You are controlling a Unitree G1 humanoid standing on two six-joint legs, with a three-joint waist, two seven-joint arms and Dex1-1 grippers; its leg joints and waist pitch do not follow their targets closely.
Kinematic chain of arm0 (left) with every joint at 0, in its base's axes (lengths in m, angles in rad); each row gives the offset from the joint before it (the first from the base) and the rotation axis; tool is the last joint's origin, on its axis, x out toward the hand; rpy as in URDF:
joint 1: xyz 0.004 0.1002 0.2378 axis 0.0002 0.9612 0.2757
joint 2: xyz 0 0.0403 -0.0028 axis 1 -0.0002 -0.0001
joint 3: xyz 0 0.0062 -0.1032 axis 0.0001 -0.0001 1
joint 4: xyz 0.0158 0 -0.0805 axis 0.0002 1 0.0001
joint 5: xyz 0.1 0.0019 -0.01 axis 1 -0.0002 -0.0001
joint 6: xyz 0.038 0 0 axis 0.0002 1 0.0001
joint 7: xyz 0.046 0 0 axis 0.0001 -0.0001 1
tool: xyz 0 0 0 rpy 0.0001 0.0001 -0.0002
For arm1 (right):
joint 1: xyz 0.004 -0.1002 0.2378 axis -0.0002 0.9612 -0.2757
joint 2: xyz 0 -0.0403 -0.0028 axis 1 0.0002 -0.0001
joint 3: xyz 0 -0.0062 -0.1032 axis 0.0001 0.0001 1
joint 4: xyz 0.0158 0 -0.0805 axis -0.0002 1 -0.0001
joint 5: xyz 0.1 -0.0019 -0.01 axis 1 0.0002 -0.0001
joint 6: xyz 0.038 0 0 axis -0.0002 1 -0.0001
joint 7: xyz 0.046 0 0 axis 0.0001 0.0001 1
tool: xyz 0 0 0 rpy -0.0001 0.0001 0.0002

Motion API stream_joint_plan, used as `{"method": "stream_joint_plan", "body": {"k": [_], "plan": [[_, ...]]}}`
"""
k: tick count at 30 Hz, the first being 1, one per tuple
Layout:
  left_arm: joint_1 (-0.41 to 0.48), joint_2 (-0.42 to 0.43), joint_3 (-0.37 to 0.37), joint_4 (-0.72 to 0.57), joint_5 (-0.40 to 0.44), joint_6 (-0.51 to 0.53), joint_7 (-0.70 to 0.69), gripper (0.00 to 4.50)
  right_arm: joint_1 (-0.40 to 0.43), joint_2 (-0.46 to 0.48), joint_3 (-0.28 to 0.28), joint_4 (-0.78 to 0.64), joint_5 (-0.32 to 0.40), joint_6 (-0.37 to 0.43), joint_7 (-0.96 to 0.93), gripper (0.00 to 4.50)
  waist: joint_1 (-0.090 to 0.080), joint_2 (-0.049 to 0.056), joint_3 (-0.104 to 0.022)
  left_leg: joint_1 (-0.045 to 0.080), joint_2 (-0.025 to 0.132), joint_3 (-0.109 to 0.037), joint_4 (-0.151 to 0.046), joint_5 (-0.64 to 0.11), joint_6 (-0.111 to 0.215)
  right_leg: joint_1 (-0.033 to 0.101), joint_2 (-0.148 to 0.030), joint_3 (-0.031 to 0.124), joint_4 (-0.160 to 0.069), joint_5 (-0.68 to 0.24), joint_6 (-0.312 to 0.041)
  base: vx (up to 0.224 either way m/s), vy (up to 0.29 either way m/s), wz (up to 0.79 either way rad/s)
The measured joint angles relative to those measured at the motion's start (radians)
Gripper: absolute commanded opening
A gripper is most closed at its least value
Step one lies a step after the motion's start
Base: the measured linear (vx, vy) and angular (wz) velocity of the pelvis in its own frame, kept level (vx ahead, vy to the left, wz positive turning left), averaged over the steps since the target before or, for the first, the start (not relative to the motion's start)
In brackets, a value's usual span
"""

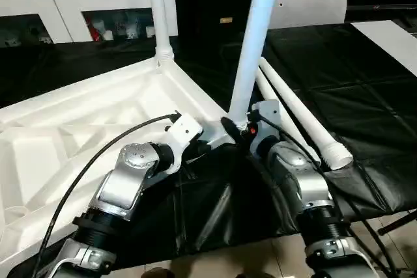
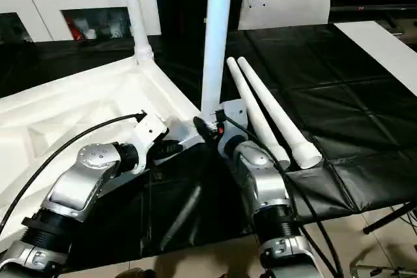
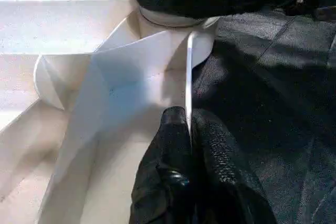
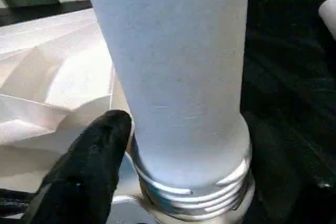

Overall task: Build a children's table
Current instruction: Rotate leg to tighten

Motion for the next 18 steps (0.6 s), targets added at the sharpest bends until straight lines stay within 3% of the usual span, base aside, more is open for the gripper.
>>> {"method": "stream_joint_plan", "body": {"k": [1,9,14,18], "plan": [[0.000,0.006,-0.002,0.000,0.000,-0.005,-0.004,0.00,0.006,0.000,0.000,-0.002,0.001,-0.008,0.006,3.89,-0.001,0.000,0.000,0.000,0.000,0.000,0.000,0.000,0.000,0.000,0.000,0.000,0.000,0.000,0.000,0.000,0.000,0.00],[0.000,0.085,-0.011,0.012,-0.012,-0.085,-0.093,0.00,0.090,-0.100,0.034,-0.104,0.048,-0.009,0.208,4.47,0.003,-0.002,0.002,-0.004,0.001,0.000,-0.001,0.000,0.000,-0.003,0.001,-0.002,-0.001,0.000,0.000,0.000,0.000,0.00],[-0.008,0.199,-0.026,0.057,-0.055,-0.209,-0.268,0.00,0.112,-0.289,0.101,-0.207,0.067,0.000,0.455,4.47,0.011,-0.004,0.003,-0.005,0.002,0.000,-0.001,0.000,0.000,-0.003,0.001,-0.003,-0.001,0.000,0.000,0.000,0.000,0.00],[-0.015,0.238,-0.034,0.081,-0.086,-0.251,-0.397,0.00,0.101,-0.354,0.118,-0.208,0.067,-0.012,0.578,4.47,0.030,-0.004,0.004,-0.005,0.001,0.000,0.001,0.000,0.001,-0.003,0.000,-0.003,0.000,0.000,0.000,0.000,0.000,0.00]]}}
